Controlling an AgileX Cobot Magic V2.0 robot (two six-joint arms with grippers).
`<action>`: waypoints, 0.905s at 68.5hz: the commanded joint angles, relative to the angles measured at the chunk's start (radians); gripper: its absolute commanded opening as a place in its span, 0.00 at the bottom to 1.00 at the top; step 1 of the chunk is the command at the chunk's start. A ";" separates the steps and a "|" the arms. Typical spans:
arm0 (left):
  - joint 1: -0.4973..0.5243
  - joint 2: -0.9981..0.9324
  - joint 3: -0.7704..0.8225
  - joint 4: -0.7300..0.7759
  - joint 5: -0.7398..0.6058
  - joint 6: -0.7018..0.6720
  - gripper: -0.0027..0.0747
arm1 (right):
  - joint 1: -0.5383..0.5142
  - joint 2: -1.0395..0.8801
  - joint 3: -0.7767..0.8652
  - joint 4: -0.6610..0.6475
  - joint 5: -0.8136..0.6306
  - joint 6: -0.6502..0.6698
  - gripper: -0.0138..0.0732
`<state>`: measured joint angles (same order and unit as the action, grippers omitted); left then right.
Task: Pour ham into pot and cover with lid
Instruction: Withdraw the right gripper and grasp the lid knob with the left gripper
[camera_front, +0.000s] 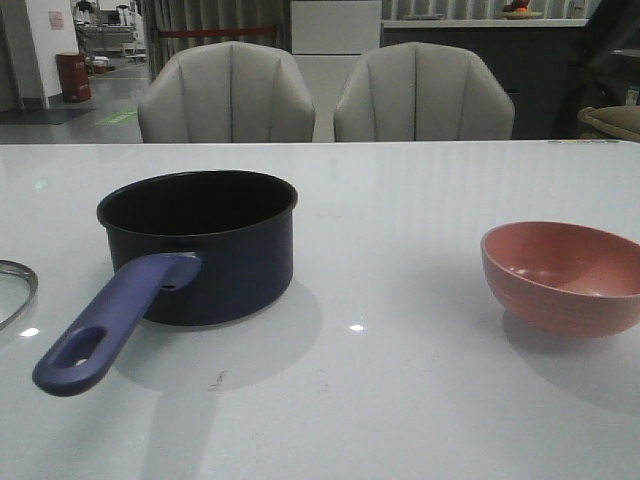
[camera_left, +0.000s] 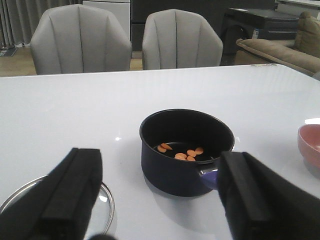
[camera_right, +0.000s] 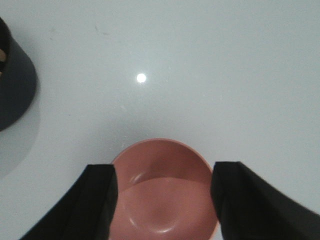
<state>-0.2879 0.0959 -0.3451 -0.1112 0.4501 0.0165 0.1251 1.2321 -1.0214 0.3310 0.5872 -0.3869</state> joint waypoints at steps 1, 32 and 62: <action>-0.010 0.010 -0.028 -0.008 -0.080 0.001 0.69 | 0.024 -0.118 0.046 0.004 -0.133 -0.011 0.76; -0.010 0.010 -0.028 -0.008 -0.103 0.001 0.69 | 0.063 -0.681 0.494 0.107 -0.505 -0.009 0.76; -0.010 0.010 -0.028 -0.008 -0.108 0.001 0.69 | 0.093 -1.054 0.806 0.106 -0.461 -0.009 0.72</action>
<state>-0.2879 0.0959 -0.3451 -0.1112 0.4311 0.0165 0.2176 0.1885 -0.2220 0.4284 0.1950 -0.3894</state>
